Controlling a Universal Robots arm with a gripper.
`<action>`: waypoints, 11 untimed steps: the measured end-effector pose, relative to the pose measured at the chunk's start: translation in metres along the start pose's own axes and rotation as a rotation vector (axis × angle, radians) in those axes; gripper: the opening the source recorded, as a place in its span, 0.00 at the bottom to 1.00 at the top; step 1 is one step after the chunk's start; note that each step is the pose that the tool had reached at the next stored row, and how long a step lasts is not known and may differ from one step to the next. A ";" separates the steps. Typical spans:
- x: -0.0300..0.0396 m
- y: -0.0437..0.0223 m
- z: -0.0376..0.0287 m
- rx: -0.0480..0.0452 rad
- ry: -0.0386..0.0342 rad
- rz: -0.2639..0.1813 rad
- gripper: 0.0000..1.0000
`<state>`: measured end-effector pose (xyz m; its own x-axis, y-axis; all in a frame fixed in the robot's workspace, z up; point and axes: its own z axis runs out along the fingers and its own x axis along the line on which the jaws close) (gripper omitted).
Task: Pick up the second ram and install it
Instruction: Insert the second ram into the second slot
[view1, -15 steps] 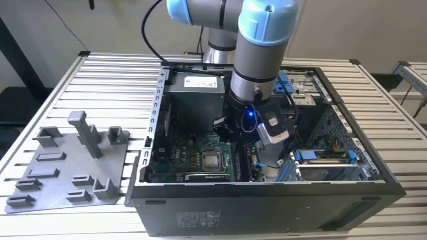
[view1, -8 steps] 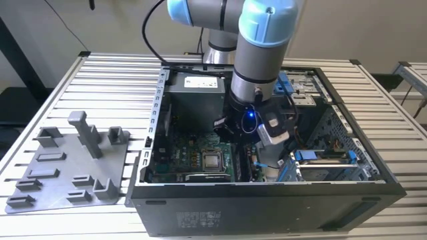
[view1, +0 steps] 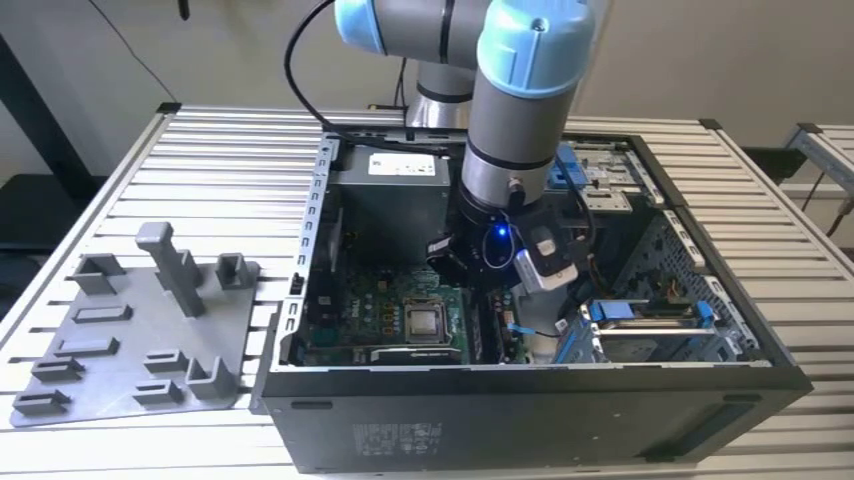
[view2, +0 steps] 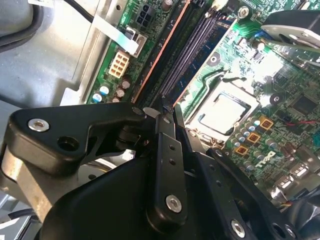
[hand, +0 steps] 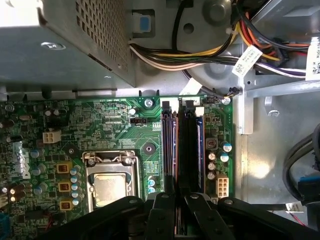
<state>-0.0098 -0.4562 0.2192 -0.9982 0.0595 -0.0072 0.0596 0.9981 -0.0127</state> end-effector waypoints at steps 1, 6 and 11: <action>0.0000 0.0001 0.0001 -0.0001 0.0000 0.000 0.14; 0.0000 0.0001 0.0001 -0.0003 -0.0002 -0.005 0.14; -0.0007 0.0002 0.0001 0.0003 -0.0002 -0.006 0.14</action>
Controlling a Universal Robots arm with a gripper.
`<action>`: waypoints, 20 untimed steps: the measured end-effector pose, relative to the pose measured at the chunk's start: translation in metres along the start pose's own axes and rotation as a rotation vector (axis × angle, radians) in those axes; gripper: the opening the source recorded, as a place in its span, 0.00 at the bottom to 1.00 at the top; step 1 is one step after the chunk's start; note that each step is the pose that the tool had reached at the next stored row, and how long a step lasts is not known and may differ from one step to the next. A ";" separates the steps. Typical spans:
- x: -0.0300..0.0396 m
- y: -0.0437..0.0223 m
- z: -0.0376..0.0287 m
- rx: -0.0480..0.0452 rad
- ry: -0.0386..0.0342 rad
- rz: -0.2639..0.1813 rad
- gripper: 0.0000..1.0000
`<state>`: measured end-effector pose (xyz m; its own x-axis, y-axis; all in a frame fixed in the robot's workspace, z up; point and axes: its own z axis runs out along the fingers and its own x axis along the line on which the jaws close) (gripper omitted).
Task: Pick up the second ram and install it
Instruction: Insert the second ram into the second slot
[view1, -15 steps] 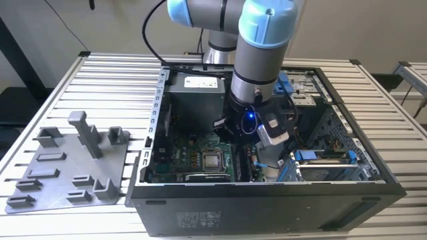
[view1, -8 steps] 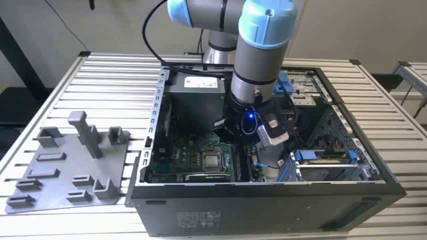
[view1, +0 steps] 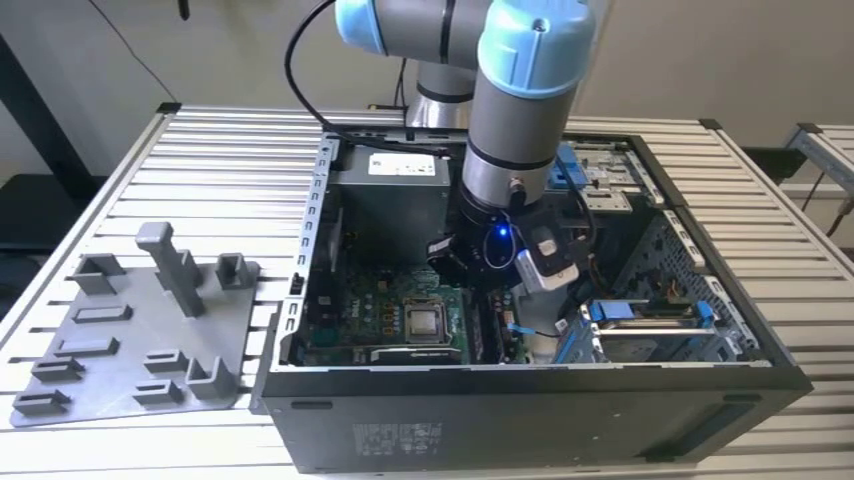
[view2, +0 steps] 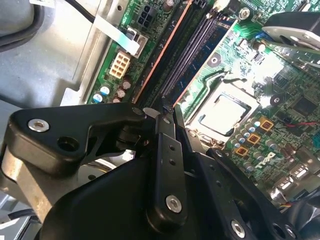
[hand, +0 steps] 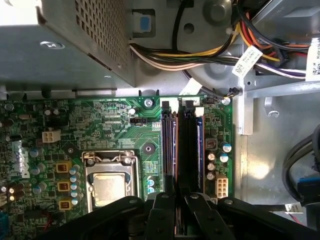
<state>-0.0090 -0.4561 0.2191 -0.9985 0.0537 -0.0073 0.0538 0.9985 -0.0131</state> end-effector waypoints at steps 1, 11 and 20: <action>-0.0001 0.0000 0.0000 0.0001 0.0000 0.000 0.14; -0.0006 0.0001 -0.0002 -0.0001 -0.0002 -0.011 0.14; -0.0017 0.0001 -0.0005 -0.0001 -0.0002 -0.017 0.14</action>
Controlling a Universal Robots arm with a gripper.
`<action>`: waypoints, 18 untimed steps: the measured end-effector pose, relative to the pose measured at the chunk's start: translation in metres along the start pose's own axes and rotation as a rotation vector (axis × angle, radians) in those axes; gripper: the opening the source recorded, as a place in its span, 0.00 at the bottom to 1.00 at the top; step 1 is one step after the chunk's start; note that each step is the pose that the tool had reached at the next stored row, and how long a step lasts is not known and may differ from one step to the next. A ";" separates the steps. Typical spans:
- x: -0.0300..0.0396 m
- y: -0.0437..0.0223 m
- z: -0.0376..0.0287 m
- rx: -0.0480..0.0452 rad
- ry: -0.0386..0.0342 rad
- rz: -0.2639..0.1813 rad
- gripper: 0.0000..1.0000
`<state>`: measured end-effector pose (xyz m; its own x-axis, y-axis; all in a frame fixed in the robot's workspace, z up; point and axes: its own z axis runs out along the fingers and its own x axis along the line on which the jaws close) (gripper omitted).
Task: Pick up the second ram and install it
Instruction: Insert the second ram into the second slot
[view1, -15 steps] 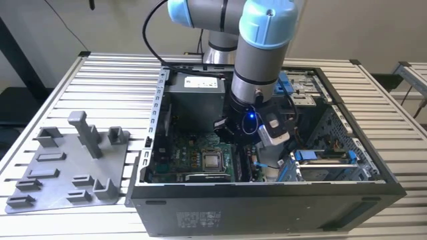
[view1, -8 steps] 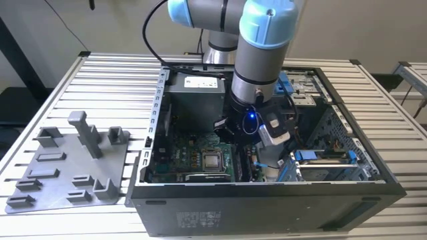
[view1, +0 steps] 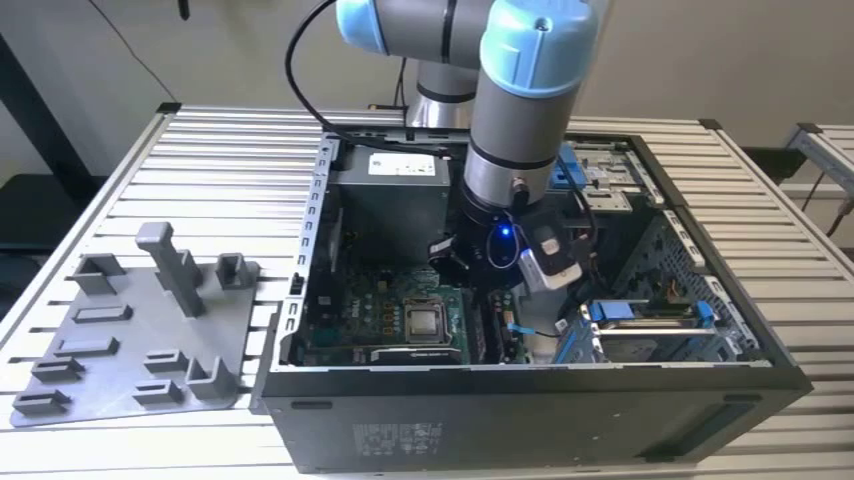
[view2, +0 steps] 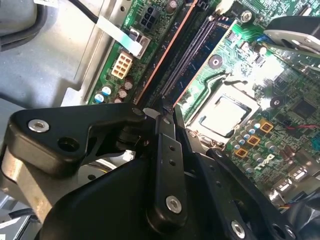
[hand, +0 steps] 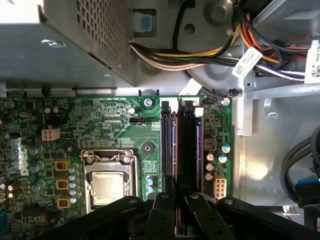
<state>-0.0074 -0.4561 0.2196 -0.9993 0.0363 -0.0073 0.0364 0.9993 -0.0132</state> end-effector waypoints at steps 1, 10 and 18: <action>-0.0001 0.0000 0.0000 0.0000 0.0000 0.000 0.14; -0.0002 0.0000 0.0009 -0.0006 -0.0002 -0.011 0.14; -0.0002 -0.0002 0.0058 -0.0088 0.0001 -0.013 0.14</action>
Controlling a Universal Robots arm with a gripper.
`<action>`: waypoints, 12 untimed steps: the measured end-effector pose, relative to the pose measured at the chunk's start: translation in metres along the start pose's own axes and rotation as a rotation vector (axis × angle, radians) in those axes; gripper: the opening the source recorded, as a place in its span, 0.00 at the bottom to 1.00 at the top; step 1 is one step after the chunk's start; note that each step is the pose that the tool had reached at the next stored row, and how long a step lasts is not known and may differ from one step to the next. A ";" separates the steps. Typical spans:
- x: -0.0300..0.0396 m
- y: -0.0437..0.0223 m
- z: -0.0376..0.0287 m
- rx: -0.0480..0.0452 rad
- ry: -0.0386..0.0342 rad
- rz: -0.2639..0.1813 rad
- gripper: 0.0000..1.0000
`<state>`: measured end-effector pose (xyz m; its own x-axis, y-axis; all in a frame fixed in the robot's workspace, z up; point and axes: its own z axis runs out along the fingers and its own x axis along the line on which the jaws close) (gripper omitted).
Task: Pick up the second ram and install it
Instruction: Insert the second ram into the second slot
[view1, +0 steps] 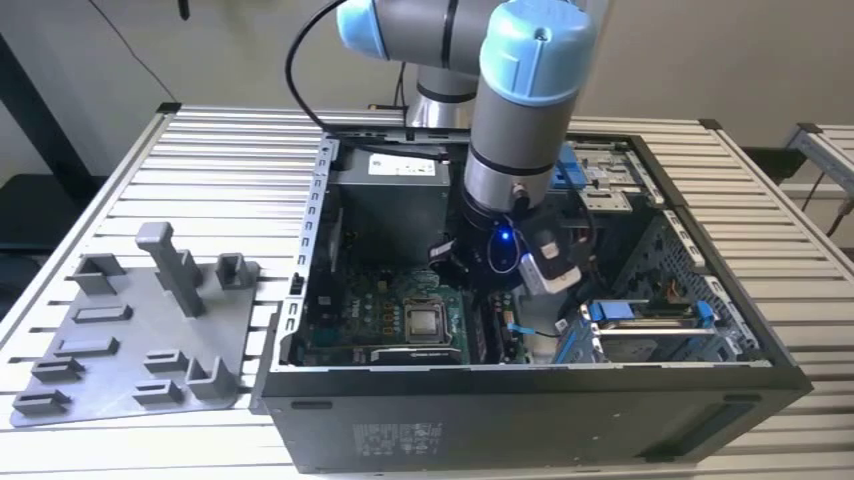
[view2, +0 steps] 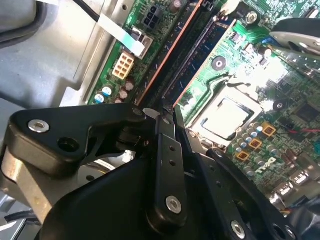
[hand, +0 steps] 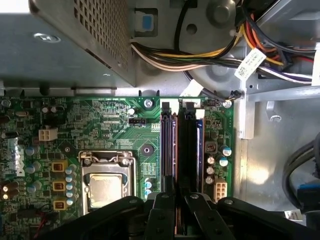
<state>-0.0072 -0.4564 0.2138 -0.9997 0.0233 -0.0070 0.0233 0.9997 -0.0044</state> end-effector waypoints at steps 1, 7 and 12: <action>0.0000 0.0000 0.0006 -0.0007 0.0001 0.000 0.14; -0.0001 0.0000 0.0008 0.0005 0.0001 0.000 0.14; -0.0001 0.0001 0.0009 0.0017 0.0000 0.000 0.22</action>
<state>-0.0071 -0.4563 0.2129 -0.9997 0.0232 -0.0070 0.0233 0.9997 -0.0061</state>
